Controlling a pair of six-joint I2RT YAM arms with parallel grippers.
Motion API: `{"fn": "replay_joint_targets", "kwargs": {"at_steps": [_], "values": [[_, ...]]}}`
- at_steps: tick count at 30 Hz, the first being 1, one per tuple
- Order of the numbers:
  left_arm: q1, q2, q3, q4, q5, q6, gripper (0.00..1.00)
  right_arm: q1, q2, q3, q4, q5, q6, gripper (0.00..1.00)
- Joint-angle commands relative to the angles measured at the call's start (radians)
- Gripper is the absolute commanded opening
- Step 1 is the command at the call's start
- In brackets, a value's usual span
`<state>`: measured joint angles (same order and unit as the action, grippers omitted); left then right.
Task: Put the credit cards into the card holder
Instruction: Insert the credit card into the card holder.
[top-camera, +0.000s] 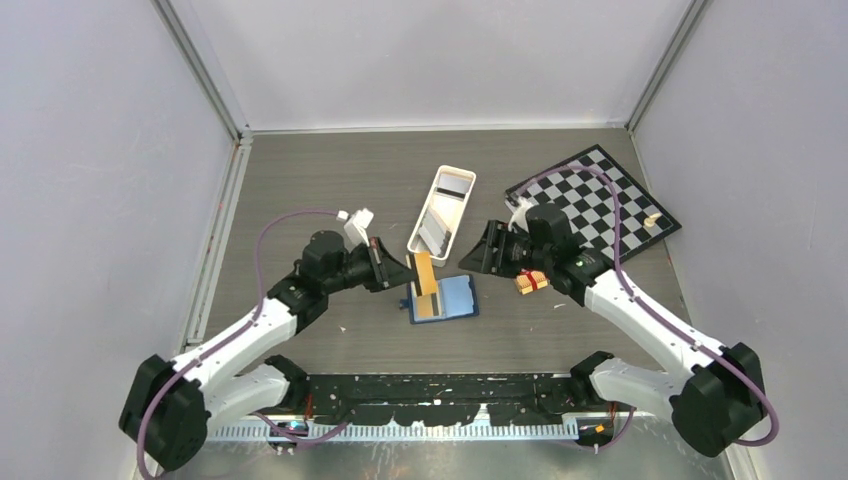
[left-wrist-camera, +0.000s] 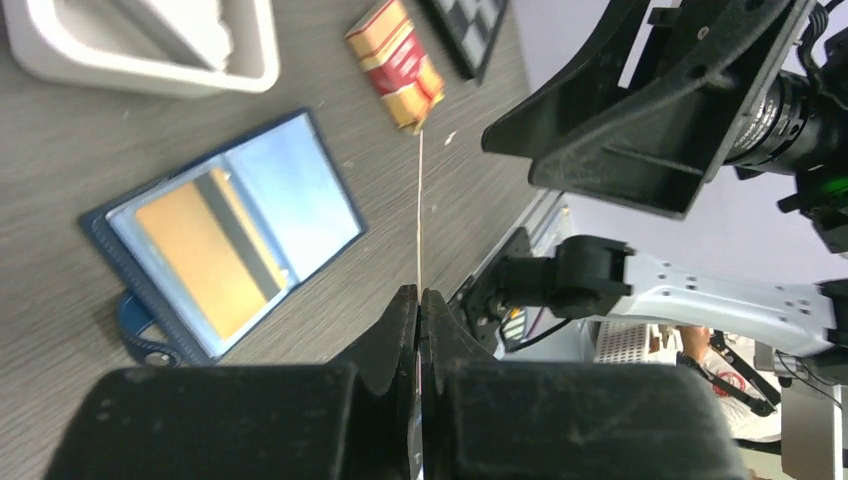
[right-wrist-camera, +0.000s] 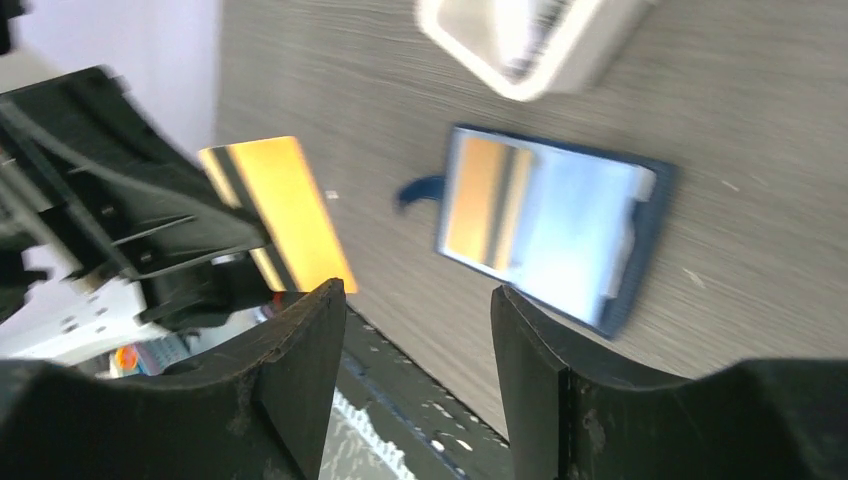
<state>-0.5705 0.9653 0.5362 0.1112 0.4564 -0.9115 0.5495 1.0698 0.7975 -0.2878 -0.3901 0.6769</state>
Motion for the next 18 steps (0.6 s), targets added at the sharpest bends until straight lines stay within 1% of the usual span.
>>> {"fn": "replay_joint_targets", "kwargs": {"at_steps": [1, 4, 6, 10, 14, 18], "values": [[-0.017, 0.093, -0.040, 0.068, -0.005, -0.011, 0.00, -0.075, 0.032, -0.117, -0.023, 0.004, -0.011, 0.60], [-0.030, 0.166, -0.073, 0.152, -0.003, -0.027, 0.00, -0.097, 0.061, -0.179, 0.027, -0.019, -0.013, 0.61], [-0.037, 0.226, -0.087, 0.213, -0.004, -0.038, 0.00, -0.110, 0.081, -0.224, 0.090, -0.044, -0.005, 0.64], [-0.054, 0.346, -0.095, 0.326, 0.027, -0.071, 0.00, -0.123, 0.148, -0.271, 0.178, -0.080, 0.003, 0.65], [-0.063, 0.408, -0.093, 0.358, 0.028, -0.074, 0.00, -0.125, 0.216, -0.292, 0.253, -0.115, 0.013, 0.65], [-0.063, 0.443, -0.098, 0.365, 0.015, -0.066, 0.00, -0.125, 0.284, -0.309, 0.333, -0.144, 0.030, 0.61]]}}
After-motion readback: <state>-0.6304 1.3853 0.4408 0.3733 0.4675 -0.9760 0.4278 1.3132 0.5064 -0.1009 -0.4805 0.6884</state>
